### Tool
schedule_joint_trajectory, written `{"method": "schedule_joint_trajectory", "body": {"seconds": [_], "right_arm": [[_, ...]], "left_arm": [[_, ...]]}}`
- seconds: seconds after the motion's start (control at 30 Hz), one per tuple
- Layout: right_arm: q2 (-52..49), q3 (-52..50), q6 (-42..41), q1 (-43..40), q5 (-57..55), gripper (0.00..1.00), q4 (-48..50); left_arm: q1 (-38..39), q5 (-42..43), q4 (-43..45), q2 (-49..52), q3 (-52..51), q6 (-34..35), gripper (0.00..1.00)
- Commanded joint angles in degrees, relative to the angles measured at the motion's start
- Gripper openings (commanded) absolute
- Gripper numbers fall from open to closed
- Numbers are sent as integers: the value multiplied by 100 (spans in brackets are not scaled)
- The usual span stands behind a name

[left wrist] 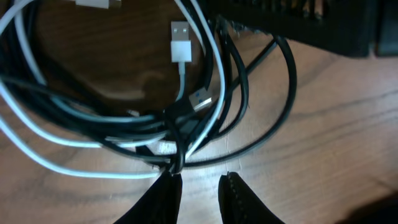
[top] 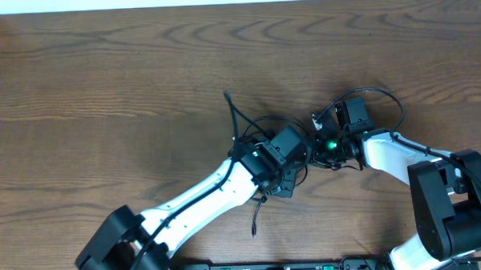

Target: Untangle cables

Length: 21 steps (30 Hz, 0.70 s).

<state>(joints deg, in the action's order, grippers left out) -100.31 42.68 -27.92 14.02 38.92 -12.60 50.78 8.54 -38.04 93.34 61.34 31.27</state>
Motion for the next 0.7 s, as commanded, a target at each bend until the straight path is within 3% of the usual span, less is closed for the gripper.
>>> {"method": "schedule_joint_trajectory", "body": {"seconds": [0.0, 0.5, 0.67], "right_arm": [[-85, -79, 57, 24, -601, 26, -44], [-85, -79, 55, 24, -601, 26, -42], [-85, -79, 57, 24, -601, 27, -44]], "left_arm": [[9, -319, 68, 164, -26, -92, 25], [9, -577, 173, 675, -190, -101, 25], [4, -1163, 129, 699, -188, -98, 22]]}}
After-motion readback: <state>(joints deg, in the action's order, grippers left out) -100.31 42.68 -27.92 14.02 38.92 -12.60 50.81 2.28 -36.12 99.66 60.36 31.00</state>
